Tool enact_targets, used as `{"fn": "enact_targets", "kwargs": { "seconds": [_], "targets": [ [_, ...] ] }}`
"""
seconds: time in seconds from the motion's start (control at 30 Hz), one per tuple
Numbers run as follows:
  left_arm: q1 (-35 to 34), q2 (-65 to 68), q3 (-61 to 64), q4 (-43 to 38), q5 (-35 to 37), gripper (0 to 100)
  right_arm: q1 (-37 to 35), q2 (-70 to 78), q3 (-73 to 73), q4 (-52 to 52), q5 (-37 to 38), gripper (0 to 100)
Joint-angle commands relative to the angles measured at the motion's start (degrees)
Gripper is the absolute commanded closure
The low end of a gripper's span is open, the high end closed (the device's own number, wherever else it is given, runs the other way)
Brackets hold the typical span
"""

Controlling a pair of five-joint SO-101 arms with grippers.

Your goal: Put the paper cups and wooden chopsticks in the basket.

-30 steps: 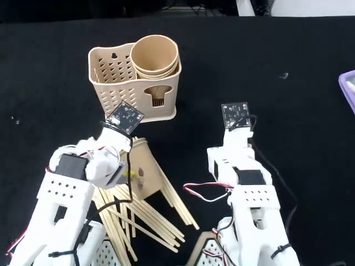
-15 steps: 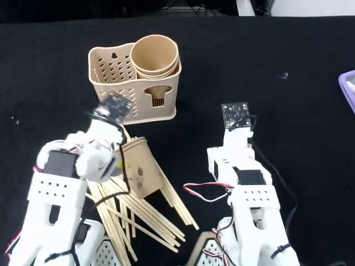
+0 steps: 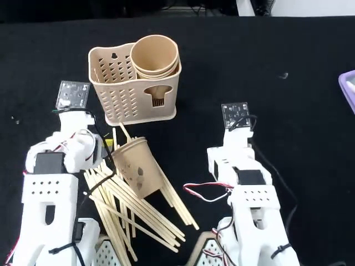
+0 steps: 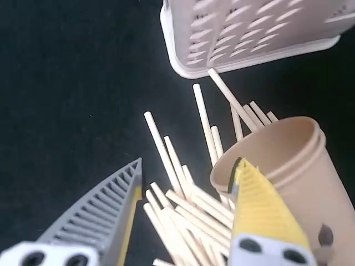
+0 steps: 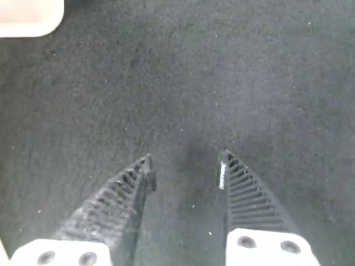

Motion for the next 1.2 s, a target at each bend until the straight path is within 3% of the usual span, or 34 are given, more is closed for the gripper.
{"fn": "enact_targets", "kwargs": {
  "seconds": [0.0, 0.13, 0.27, 0.53, 0.7, 0.9, 1.17],
  "targets": [
    [-0.4, -0.9, 4.3, -8.0, 4.5, 74, 0.7, -1.6, -0.1, -1.2, 0.0, 81.5],
    [-0.2, -0.9, 8.1, -11.8, 6.1, 74, 0.7, -1.6, -0.1, -1.2, 0.0, 81.5],
    [2.3, -0.9, 8.2, -8.0, 5.5, 74, 0.7, -1.6, -0.1, -1.3, 0.0, 81.5],
    [21.5, -0.9, 6.7, 3.1, -3.8, 74, 0.7, -1.6, 0.0, -1.3, 0.0, 81.5],
    [28.3, -0.9, 1.0, 10.2, -4.7, 74, 0.7, -1.6, 0.0, -1.3, 0.0, 81.5],
    [35.3, -0.9, -1.2, 11.1, -4.7, 73, 1.2, -1.9, -0.3, -1.3, -0.3, 81.5],
    [49.5, -0.9, -5.7, 11.7, -4.6, 73, 14.4, -1.7, -3.3, -1.0, -5.0, 81.5]
  ]
}}
